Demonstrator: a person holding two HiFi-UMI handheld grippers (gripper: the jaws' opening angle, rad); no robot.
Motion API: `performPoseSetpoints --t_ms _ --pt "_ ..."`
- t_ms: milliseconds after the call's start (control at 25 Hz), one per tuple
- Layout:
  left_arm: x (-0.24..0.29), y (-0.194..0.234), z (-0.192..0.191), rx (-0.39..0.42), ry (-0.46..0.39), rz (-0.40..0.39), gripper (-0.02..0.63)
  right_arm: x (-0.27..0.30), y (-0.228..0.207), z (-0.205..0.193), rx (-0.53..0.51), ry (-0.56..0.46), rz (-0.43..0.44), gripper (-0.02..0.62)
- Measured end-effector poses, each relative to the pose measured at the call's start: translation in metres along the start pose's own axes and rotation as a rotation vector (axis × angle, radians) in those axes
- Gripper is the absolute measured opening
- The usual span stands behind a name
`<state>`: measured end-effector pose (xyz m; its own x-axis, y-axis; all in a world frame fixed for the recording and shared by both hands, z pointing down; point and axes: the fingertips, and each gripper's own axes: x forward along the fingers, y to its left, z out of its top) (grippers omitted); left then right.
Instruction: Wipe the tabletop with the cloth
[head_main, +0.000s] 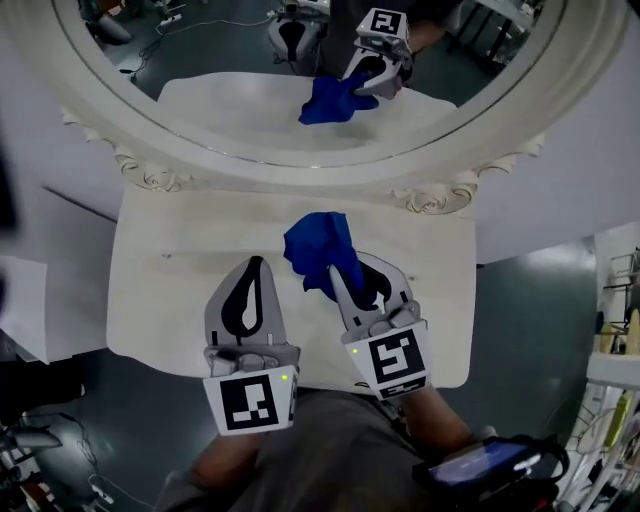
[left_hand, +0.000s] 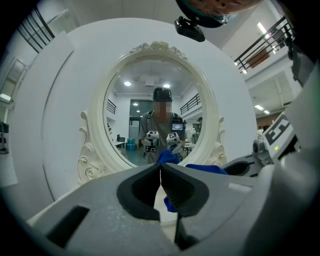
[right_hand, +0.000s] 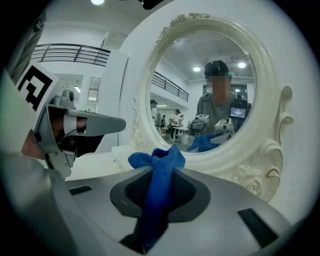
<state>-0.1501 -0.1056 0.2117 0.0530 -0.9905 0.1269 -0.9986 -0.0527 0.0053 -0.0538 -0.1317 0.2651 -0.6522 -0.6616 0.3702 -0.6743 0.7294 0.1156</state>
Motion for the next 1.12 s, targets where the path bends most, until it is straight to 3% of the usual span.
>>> performPoseSetpoints --t_ms 200,520,760,1120 --pt "0.006 0.032 -0.011 -0.028 0.016 0.024 0.017 0.036 0.015 0.007 -0.028 0.017 0.035 0.064" --pt "0.011 0.074 -0.057 -0.083 0.076 0.068 0.017 0.097 0.033 -0.022 -0.059 0.124 0.08 0.064" --pt "0.003 0.081 -0.058 -0.113 0.133 0.087 0.017 0.111 0.031 -0.015 -0.092 0.195 0.088 0.064" --pt "0.015 0.086 -0.107 -0.17 0.198 0.08 0.017 0.14 0.037 -0.067 -0.09 0.35 0.11 0.064"
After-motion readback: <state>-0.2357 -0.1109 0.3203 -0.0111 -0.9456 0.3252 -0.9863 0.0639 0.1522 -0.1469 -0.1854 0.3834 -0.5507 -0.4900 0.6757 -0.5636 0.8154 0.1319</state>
